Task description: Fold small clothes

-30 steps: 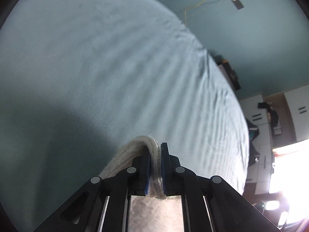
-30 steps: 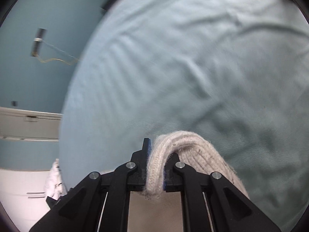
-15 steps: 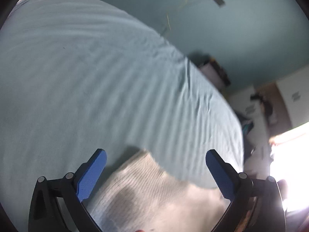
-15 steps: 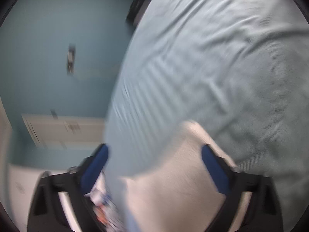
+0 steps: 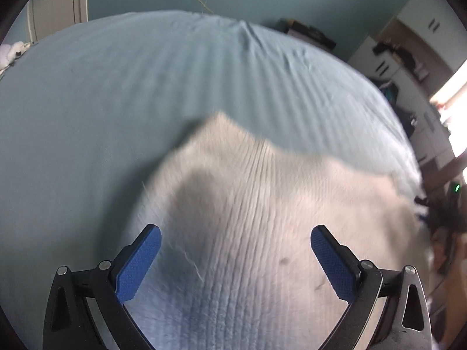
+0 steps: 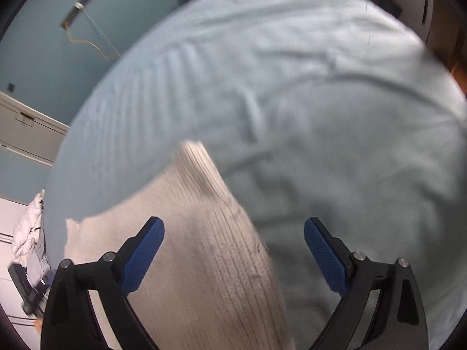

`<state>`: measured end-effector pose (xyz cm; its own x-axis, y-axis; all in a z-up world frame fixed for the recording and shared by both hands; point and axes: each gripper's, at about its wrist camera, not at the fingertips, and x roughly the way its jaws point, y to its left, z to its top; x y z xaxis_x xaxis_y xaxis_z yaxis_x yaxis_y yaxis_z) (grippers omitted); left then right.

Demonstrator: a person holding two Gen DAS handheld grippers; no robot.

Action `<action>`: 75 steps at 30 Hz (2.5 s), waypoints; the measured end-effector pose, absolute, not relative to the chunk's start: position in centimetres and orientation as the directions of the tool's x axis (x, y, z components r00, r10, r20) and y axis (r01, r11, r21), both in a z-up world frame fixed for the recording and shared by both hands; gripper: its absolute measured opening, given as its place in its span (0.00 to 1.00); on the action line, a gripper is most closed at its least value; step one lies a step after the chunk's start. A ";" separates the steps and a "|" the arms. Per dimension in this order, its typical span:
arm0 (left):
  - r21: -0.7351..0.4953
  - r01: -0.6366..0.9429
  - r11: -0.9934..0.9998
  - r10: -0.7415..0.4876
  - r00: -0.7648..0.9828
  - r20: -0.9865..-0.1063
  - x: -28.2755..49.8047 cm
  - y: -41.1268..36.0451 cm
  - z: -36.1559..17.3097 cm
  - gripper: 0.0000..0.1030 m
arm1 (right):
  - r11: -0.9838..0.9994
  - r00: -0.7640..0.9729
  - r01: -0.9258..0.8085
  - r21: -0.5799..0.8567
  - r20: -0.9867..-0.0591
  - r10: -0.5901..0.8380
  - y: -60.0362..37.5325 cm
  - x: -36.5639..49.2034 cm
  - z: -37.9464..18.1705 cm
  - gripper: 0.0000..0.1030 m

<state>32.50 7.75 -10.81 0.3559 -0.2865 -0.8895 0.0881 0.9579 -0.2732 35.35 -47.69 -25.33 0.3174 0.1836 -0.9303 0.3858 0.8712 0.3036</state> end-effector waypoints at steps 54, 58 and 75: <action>0.141 0.280 0.950 0.015 0.409 -0.912 14.2 3.9 -9.1 1.00 | 0.957 0.422 0.280 0.078 -0.905 -0.049 -34.3 8.3 -16.2 0.84; 0.140 0.223 0.965 0.035 0.419 -0.907 14.4 3.6 -11.8 1.00 | 0.973 0.326 0.211 0.098 -0.945 0.025 -32.6 12.3 -20.9 0.84; 0.186 0.509 0.840 -0.148 0.545 -0.825 8.4 -6.8 -6.8 0.97 | 0.975 0.505 0.193 0.106 -0.863 -0.006 -30.2 12.4 -15.9 0.88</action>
<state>8.40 -6.83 -6.81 0.5455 -0.1484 -0.8249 0.5093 0.8403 0.1856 12.44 -30.20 -15.93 0.5050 -0.0060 -0.8631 0.1932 0.9754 0.1062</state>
